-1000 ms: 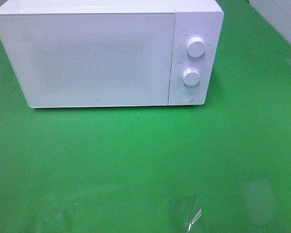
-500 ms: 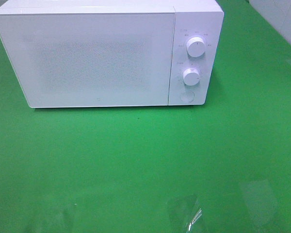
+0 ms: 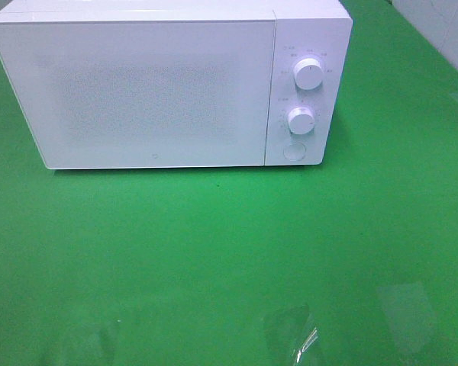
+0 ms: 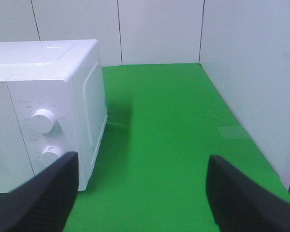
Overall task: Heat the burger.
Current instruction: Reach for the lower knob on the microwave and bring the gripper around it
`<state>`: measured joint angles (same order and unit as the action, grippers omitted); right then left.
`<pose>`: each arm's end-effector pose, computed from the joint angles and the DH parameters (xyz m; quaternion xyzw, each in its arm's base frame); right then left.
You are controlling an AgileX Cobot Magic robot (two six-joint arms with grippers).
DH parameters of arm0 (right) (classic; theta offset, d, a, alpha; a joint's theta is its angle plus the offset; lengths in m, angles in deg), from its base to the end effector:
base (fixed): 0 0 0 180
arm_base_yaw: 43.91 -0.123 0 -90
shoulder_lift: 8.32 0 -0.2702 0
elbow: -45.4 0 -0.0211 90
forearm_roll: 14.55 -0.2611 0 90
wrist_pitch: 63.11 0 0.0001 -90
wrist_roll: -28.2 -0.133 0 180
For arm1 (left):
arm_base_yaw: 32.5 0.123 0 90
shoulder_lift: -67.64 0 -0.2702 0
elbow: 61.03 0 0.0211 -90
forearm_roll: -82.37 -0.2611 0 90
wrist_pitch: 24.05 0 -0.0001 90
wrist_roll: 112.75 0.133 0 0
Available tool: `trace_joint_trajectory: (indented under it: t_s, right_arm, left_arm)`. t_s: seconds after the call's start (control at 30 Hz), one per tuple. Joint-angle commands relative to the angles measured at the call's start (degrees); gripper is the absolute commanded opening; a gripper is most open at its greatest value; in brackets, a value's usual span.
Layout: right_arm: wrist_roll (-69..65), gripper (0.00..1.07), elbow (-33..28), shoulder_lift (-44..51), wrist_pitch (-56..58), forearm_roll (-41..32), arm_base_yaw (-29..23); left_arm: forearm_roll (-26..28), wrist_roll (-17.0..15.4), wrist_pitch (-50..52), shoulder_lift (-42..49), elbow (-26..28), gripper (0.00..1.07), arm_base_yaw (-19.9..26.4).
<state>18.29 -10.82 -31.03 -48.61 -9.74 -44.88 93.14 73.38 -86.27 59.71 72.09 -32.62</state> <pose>0.1357 -0.0005 0.2902 0.0344 0.7268 0.0296 0.6853 0.0508 -0.0221 0.2692 0.0523 0.8474 -0.0663 0.5242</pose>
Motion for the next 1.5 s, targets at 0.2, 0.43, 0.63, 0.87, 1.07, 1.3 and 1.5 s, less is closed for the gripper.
trace_joint_trajectory:
  t_s: [0.2, 0.43, 0.63, 0.87, 1.07, 1.3, 1.5]
  right_arm:
    - [-0.3, 0.71, -3.4, -9.4, -15.4, -0.1, 0.1]
    - [-0.3, 0.71, -3.6, -19.1, -26.1, 0.2, 0.1]
    - [-0.5, 0.71, -3.6, -25.7, -33.5, 0.2, 0.1]
    - [0.2, 0.71, -3.6, -34.0, -43.2, -0.3, 0.1]
    - [5.2, 0.71, -3.6, -42.9, -51.7, -5.2, 0.1]
    - [14.3, 0.71, -4.6, -52.6, -64.9, -16.1, -3.8]
    - [24.3, 0.71, -4.7, -59.4, -72.8, -25.4, -13.0]
  left_arm:
    - [-0.2, 0.1, 0.9, 1.3, -0.1, 0.98, 0.2]
    - [-0.2, 0.1, 0.9, 1.3, -0.1, 0.98, 0.2]
    - [-0.2, 0.1, 0.9, 1.3, -0.1, 0.98, 0.2]
    - [-0.2, 0.1, 0.9, 1.3, -0.1, 0.98, 0.2]
    - [-0.2, 0.1, 0.9, 1.3, -0.1, 0.98, 0.2]
    - [-0.2, 0.1, 0.9, 1.3, -0.1, 0.98, 0.2]
    - [-0.3, 0.1, 0.9, 1.3, -0.1, 0.98, 0.2]
